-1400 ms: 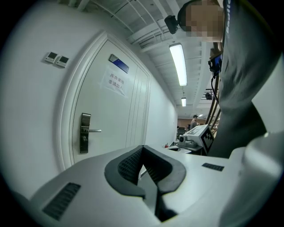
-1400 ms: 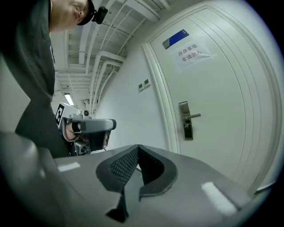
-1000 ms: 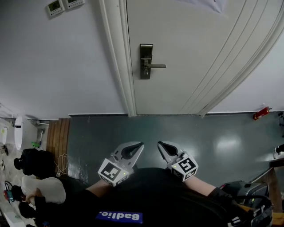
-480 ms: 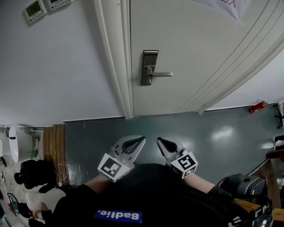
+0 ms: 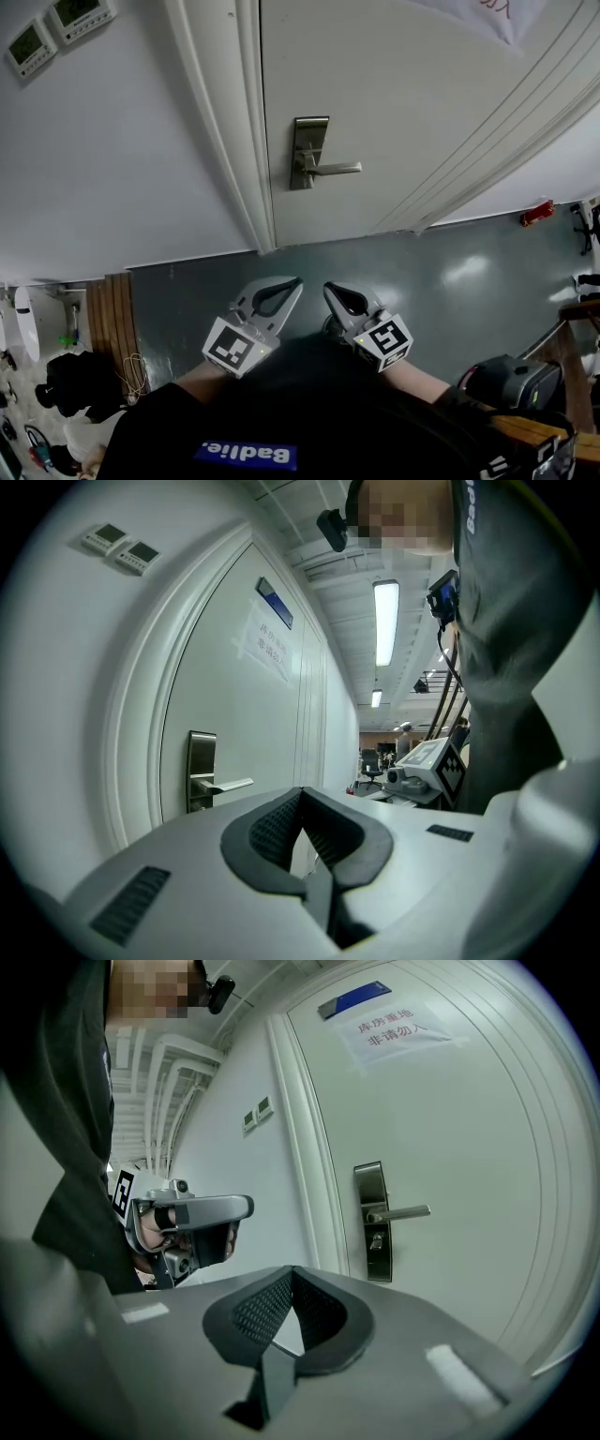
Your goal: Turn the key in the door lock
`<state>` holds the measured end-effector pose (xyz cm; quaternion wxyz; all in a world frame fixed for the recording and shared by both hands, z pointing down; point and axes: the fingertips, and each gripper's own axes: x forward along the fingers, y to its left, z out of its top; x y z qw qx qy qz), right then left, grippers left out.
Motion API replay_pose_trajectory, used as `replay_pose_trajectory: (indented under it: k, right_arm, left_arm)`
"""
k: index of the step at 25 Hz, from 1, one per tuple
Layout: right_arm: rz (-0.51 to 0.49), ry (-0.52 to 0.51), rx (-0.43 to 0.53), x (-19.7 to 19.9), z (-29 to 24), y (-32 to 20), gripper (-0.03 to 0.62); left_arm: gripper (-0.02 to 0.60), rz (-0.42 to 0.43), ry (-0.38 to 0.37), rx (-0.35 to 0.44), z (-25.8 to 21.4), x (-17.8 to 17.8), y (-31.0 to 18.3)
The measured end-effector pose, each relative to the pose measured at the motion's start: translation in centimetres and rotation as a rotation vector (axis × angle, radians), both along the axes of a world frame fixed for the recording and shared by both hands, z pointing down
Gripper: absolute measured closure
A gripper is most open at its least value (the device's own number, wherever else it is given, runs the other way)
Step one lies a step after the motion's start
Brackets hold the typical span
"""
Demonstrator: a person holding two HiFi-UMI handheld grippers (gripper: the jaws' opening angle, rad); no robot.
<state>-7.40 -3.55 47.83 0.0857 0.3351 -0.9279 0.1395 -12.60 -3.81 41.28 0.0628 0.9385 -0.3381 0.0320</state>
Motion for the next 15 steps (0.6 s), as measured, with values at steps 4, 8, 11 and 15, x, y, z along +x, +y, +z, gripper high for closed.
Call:
replay_pose_trajectory:
  k: [4, 8, 11, 15]
  right_arm:
    - [-0.03, 0.006, 0.017, 2.2, -0.2, -1.7, 0.592]
    - [-0.045, -0.016, 0.008, 4.0, -0.4, -2.9, 0.592]
    - [-0.061, -0.029, 0.003, 5.0, -0.2, -3.5, 0.592]
    - [-0.072, -0.027, 0.004, 6.6, 0.1, -3.9, 0.592]
  left_arm:
    - [0.575, -0.037, -0.007, 0.0, 0.0, 1.7, -1.2]
    - [0.575, -0.084, -0.039, 0.004, 0.1, 3.1, -2.7]
    - [0.575, -0.124, -0.052, 0.009, 0.2, 3.9, -4.0]
    - [0.575, -0.163, -0.105, 0.026, 0.3, 4.9, -5.5]
